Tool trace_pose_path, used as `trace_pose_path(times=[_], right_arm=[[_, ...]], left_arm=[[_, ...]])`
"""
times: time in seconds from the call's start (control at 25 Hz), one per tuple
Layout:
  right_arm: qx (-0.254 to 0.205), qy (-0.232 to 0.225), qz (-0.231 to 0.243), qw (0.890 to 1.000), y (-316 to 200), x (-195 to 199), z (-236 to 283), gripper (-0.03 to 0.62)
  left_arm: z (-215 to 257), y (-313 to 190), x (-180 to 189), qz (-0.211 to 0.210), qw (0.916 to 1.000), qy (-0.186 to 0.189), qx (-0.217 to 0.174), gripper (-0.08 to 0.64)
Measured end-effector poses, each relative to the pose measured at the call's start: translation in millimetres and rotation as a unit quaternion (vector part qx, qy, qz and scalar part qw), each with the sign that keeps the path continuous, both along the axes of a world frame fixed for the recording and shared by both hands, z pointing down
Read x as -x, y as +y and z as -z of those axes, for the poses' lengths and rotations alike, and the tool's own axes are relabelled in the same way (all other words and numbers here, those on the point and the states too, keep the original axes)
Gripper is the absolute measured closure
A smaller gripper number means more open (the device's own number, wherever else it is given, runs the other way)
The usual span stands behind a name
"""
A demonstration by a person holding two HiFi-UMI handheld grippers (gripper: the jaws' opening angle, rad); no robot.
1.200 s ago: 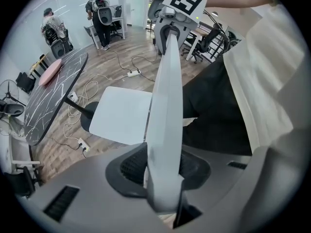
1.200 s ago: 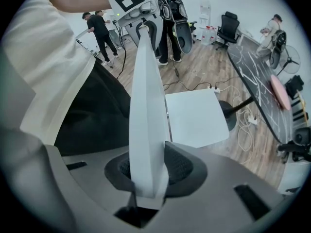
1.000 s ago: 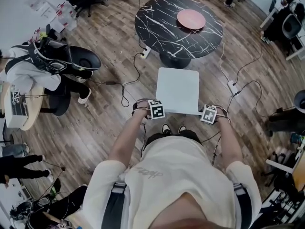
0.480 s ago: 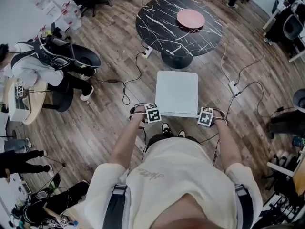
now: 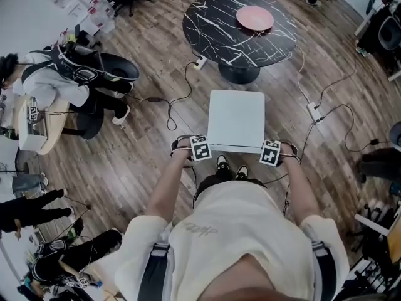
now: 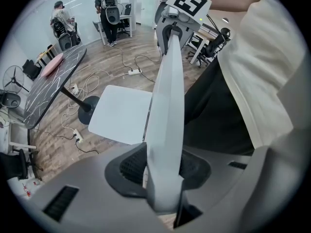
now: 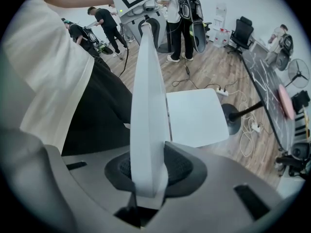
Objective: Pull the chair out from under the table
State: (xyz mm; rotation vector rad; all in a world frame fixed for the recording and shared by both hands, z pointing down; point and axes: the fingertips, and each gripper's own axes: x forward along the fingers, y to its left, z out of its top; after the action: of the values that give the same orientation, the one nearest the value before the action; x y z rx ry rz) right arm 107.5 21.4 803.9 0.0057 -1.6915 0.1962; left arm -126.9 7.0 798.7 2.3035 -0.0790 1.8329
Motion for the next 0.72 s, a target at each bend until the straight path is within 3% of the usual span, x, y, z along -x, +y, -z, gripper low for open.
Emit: trace_pose_path(times=[0.16,0.28,0.4,0.56,0.72], right_arm=[[0.000,-0.012,-0.011,1.000,-2,2,0,0.488],[-0.007,-0.032,-0.023,0.999,-4,2,-1,0.476],[-0.018,-0.065,-0.051,0.996,-4,5,1,0.432],[-0.040,-0.099,-0.070,0.992,-3,6,21,0.399],[-0.061,-0.136,-0.102,0.984,-6,4,52,0.396]], left_arm=[[-1,-1,1,0.008,0.9999,-0.002,0.007,0.423],[-2,-3,-3,0.038,0.9992,0.013,0.008,0.419],[0,0,-2,0.072,0.9971,0.020,0.010,0.368],[20,-7,-1,0.115,0.9921,0.049,-0.012,0.368],[40,-10,1,0.122,0.9901,0.054,-0.042,0.367]])
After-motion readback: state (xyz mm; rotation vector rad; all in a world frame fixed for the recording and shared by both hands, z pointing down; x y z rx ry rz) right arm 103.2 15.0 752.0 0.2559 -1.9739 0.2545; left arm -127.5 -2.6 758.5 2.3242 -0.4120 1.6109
